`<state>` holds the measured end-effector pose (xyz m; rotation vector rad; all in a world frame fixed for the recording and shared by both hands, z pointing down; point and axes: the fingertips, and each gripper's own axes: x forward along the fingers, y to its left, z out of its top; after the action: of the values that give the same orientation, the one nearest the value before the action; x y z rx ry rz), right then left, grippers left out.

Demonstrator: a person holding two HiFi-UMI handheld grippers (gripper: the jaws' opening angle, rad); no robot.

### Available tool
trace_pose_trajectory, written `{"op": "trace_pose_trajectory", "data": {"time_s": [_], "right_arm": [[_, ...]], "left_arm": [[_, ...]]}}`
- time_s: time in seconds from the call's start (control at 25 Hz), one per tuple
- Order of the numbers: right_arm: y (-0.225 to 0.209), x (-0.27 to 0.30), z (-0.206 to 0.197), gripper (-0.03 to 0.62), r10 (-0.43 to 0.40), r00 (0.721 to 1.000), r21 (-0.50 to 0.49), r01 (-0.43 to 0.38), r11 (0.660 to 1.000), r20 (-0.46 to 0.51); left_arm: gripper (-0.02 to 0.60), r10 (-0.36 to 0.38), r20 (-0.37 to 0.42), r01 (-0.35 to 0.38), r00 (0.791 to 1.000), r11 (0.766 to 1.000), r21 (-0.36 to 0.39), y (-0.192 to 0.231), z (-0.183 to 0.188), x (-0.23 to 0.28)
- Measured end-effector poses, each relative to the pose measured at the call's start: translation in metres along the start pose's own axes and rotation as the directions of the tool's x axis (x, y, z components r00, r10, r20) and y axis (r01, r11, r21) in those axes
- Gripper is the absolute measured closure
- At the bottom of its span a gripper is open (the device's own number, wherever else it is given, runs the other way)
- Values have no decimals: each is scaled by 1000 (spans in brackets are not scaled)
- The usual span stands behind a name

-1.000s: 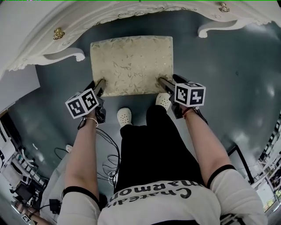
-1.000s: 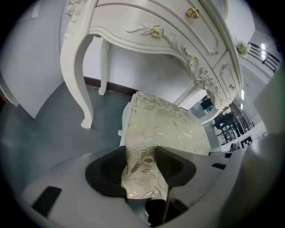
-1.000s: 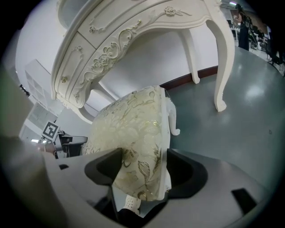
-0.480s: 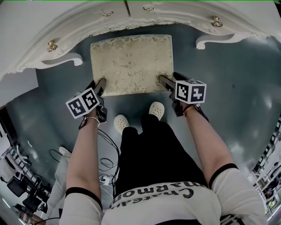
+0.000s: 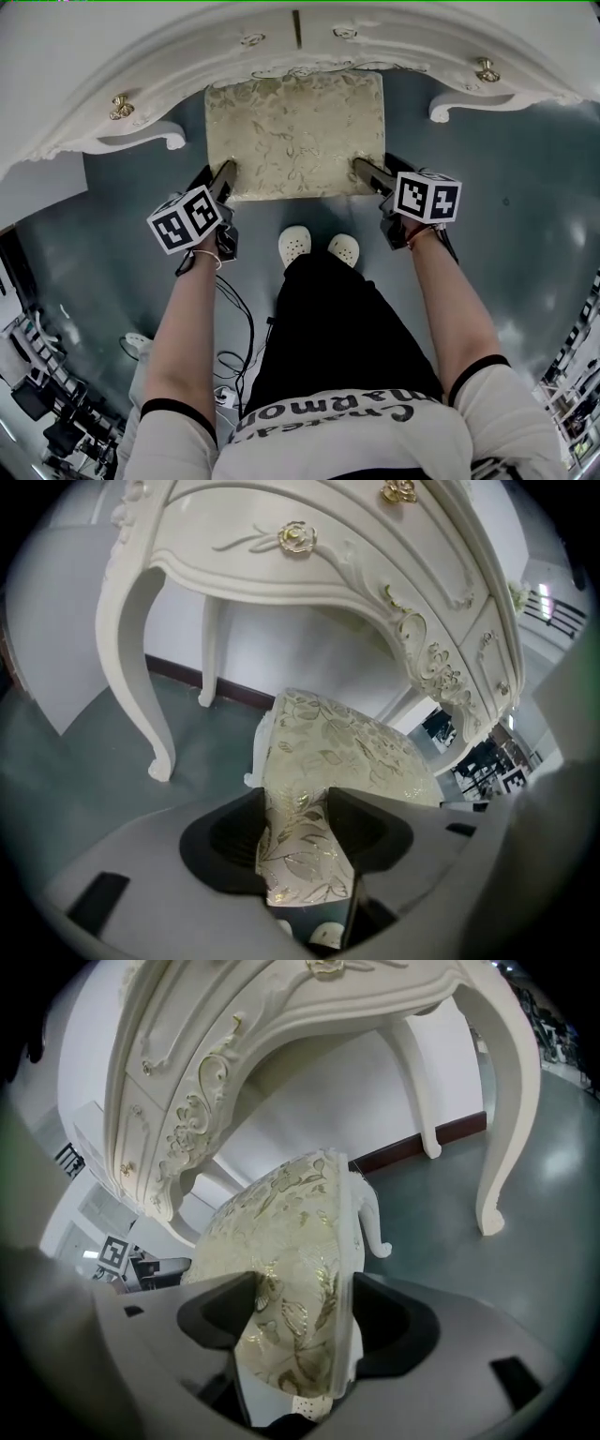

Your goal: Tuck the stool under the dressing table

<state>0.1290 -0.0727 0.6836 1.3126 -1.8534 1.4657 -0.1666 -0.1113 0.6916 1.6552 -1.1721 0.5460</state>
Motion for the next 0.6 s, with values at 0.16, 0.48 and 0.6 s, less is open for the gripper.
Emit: {"op": "trace_pose_trajectory", "data": {"time_s": [0.16,0.48,0.6], "right_arm": [[3,14,11,256,59,998,21,-59,998,19],[-6,37,72,256,89,984,-60,-80,995,155],[-9,40,86,256,105,972,-63,-93,994,211]], "left_arm": [[371,10,49,-13,999,997,78,4,29,14],[373,-124,172,112,977,991,79,1,72,39],[373,-159,260,141,952,986,85,-1,84,44]]}}
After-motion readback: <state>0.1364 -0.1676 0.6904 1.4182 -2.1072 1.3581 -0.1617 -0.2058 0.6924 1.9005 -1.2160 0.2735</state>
